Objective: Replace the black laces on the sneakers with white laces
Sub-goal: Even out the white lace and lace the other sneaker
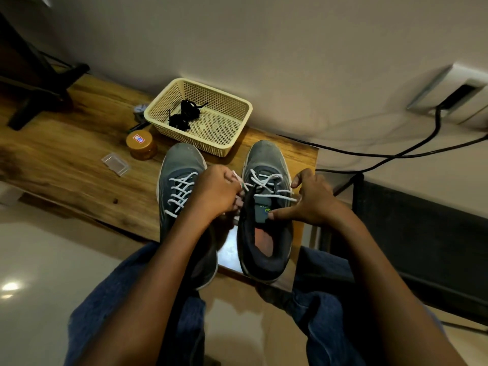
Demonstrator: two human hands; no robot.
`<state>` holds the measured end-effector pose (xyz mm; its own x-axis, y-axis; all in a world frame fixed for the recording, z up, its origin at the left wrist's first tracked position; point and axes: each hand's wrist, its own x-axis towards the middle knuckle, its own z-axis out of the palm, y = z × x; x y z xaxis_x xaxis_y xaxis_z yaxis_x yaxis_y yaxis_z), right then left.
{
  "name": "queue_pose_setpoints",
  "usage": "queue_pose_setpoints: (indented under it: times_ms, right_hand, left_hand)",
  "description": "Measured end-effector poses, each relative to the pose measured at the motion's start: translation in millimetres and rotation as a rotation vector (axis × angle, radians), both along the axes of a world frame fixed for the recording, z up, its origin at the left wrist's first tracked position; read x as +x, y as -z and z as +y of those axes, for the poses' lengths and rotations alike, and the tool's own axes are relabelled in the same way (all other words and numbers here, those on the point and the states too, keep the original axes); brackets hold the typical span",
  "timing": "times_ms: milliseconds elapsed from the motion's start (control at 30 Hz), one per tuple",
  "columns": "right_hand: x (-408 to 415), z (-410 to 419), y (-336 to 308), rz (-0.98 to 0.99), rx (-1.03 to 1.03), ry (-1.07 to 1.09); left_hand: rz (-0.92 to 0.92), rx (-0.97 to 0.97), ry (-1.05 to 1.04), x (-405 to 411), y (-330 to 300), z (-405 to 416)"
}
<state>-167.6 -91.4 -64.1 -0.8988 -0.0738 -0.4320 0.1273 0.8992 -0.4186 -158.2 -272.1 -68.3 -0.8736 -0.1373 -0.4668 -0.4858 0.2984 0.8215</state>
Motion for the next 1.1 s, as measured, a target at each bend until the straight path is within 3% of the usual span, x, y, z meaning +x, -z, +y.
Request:
queue_pose_setpoints:
  times_ms: [167, 333, 467, 700, 867, 1000, 1100]
  right_hand:
    - [0, 0, 1, 0.008, -0.001, 0.018]
    - [-1, 0, 1, -0.02, -0.043, 0.033]
    - [-1, -2, -1, -0.051, -0.078, 0.028]
    - [-2, 1, 4, -0.052, -0.133, 0.088]
    - [-6, 4, 13, -0.092, -0.177, 0.128]
    - [-8, 5, 16, -0.122, -0.197, 0.14]
    - [-8, 5, 18, -0.118, -0.198, 0.142]
  left_hand:
    - [-0.023, -0.014, 0.104, 3, 0, 4]
    - [0.018, 0.047, -0.031, -2, -6, -3]
    - [0.007, -0.087, 0.162, 5, 0, 6]
    - [0.073, -0.028, -0.043, 0, -2, 0]
    - [0.036, -0.083, 0.085, 4, 3, 3]
    - [0.086, -0.03, -0.073, -1, 1, 0]
    - [0.082, -0.046, -0.016, 0, 1, -2]
